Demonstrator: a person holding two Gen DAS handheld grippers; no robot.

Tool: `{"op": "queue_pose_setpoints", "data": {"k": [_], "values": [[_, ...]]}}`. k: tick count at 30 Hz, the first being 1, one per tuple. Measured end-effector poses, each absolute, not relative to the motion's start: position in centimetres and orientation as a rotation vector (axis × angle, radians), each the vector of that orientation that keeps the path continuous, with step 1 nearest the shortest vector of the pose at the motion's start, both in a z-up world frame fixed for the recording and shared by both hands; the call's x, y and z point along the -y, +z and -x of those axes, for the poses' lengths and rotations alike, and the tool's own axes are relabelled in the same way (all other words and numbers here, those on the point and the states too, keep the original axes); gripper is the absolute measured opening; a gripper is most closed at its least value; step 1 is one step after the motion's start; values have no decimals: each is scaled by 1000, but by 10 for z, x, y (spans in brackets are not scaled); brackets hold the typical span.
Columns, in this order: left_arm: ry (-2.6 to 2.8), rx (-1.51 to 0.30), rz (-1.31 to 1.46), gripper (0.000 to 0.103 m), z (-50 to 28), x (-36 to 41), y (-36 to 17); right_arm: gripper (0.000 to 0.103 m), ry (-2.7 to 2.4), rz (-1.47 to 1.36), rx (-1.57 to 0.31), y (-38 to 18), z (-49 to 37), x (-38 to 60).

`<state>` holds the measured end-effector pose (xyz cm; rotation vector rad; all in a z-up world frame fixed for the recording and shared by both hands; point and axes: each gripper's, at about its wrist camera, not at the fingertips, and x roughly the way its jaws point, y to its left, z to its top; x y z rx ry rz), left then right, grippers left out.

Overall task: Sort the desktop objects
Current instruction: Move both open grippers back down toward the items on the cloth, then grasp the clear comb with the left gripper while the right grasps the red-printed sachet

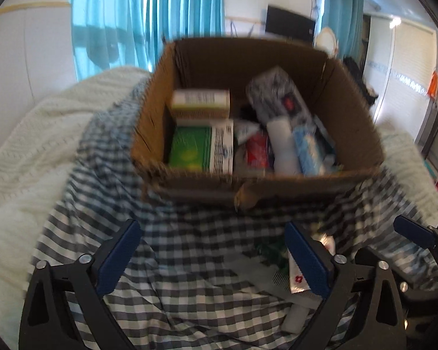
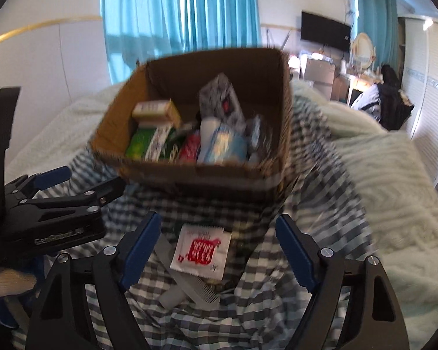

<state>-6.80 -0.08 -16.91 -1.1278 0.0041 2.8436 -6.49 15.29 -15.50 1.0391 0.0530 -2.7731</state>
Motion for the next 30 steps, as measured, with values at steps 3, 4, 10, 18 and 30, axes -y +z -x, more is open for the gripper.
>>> {"op": "queue_pose_setpoints", "data": {"k": [3,4,10,18,30], "values": [[2797,-3,1238,91,80,-3,-190,80,-2733,-1104,-63,-171,73,-147],[2783,8,1267,90,83,-3,-194,80,-2720,-1121,-72,-175,76,-145],[2700,66,1396,81,97,-3,-216,80,-2642,-1258,-120,-209,98,-132],[2615,146,1505,77,99,-4,-236,23,-2548,-1383,-62,-232,112,-142],[2490,195,1606,71,83,-26,-258,3,-2647,-1252,45,-197,86,-175]]}}
